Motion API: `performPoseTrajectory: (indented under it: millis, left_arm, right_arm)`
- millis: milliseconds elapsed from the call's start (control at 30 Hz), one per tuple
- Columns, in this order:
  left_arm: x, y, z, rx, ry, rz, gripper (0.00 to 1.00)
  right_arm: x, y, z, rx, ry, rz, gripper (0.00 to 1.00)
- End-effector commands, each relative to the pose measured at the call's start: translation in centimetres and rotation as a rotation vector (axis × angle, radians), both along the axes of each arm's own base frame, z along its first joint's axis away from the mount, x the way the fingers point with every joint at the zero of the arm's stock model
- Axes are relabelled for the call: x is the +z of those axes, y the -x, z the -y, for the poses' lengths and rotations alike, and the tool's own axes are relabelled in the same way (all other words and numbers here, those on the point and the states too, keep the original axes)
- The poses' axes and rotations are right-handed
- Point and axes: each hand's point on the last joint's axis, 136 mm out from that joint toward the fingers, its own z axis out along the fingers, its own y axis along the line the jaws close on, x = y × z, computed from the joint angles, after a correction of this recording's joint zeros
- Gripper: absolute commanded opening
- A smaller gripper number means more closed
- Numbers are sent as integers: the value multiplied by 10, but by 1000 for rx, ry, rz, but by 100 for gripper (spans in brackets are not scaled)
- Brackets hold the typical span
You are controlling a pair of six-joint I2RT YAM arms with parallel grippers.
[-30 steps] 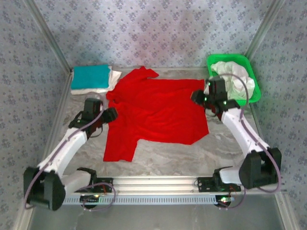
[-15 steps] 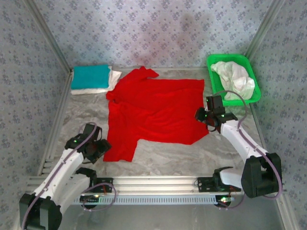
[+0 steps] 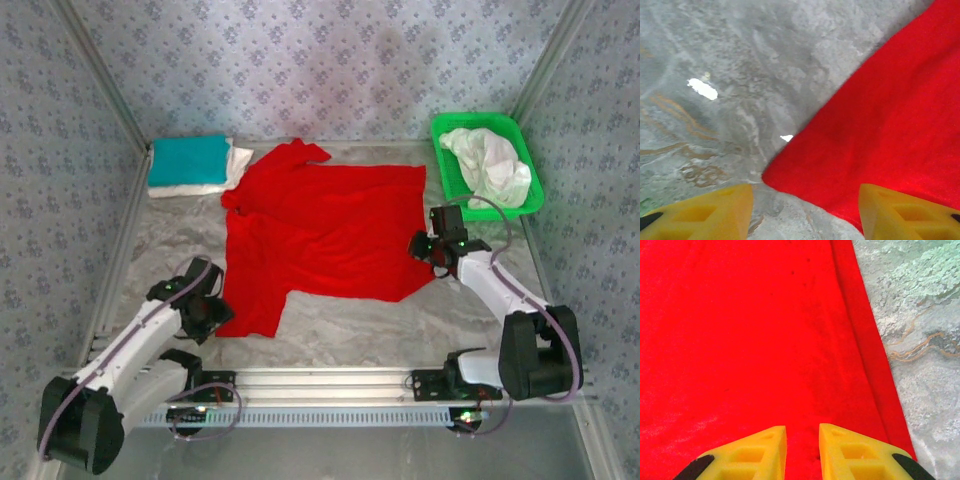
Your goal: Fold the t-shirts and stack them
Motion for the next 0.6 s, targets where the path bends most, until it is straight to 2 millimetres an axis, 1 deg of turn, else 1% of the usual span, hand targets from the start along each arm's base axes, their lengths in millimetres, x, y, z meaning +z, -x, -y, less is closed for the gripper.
performPoseTrajectory:
  millis: [0, 67, 167, 400, 467, 567]
  left_arm:
    - [0, -6, 9, -11, 16, -11, 57]
    - [-1, -3, 5, -14, -10, -27, 57]
    - [-4, 5, -5, -15, -62, -48, 58]
    - [-18, -1, 6, -31, -21, -47, 57]
    - [-19, -4, 7, -39, -17, -33, 53]
    - [-20, -6, 8, -40, -12, -27, 49]
  right_arm:
    - [-6, -3, 2, 23, 4, -4, 27]
    - [-9, -3, 3, 22, 4, -17, 27]
    - [-10, -4, 4, 19, 2, -20, 27]
    - [-12, -7, 4, 18, -12, -20, 27]
    - [-14, -6, 6, 15, -45, -32, 27]
    - [-10, -7, 10, 6, -51, -22, 27]
